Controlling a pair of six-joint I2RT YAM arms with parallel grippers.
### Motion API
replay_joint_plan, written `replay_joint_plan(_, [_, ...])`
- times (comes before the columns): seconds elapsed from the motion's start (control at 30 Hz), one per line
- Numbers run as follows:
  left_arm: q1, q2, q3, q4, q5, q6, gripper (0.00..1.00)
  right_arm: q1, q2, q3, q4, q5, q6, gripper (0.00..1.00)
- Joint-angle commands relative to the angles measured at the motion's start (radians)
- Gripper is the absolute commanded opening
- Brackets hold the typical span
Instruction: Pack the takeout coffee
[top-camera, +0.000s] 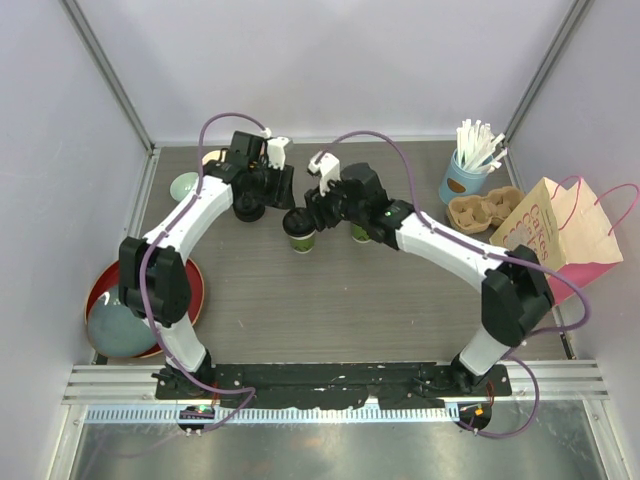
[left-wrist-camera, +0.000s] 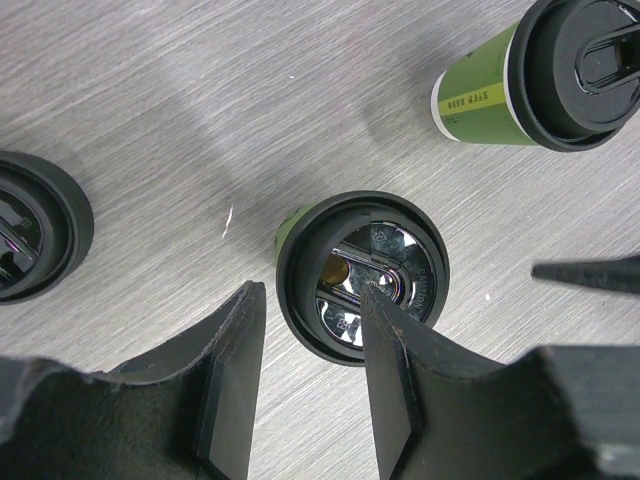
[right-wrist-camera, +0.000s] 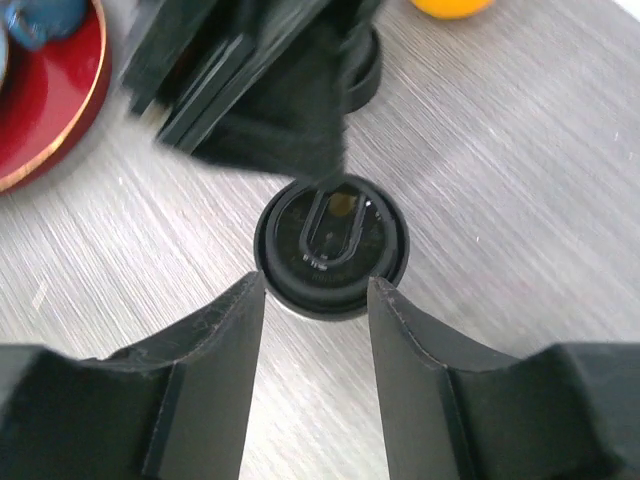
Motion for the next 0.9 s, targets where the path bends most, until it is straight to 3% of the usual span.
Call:
replay_joint_plan(0.0, [-0.003, 0.008, 0.072, -0.031, 0.039, 0.066, 0.47, -0.002, -0.099, -0.181, 0.22, -0.16, -0.258, 0.5])
replay_joint_plan(0.1, [-0.002, 0.025, 0.103, -0.051, 0.036, 0.083, 0.47, -0.004, -0.159, -0.305, 0.325, -0.269, -0.442, 0.51])
replay_joint_plan(0.17, [-0.003, 0.034, 0.13, -0.08, 0.033, 0.108, 0.47, -0.002, -0.203, -0.4, 0.398, -0.342, -0.688, 0.54])
replay_joint_plan(0.23, [-0.003, 0.032, 0.144, -0.097, 0.032, 0.117, 0.48, -0.002, -0.214, -0.422, 0.391, -0.358, -0.887, 0.56])
replay_joint_plan(0.33, [-0.002, 0.028, 0.151, -0.097, 0.036, 0.113, 0.48, -0.004, -0.181, -0.379, 0.321, -0.344, -1.005, 0.54])
replay_joint_plan(0.5, [-0.002, 0.04, 0.166, -0.12, 0.048, 0.094, 0.48, 0.007, -0.165, -0.471, 0.501, -0.288, -1.086, 0.53])
replay_joint_plan(0.87, [-0.003, 0.097, 0.218, -0.14, 0.079, 0.054, 0.5, 0.03, -0.114, -0.465, 0.477, -0.246, -1.229, 0.49])
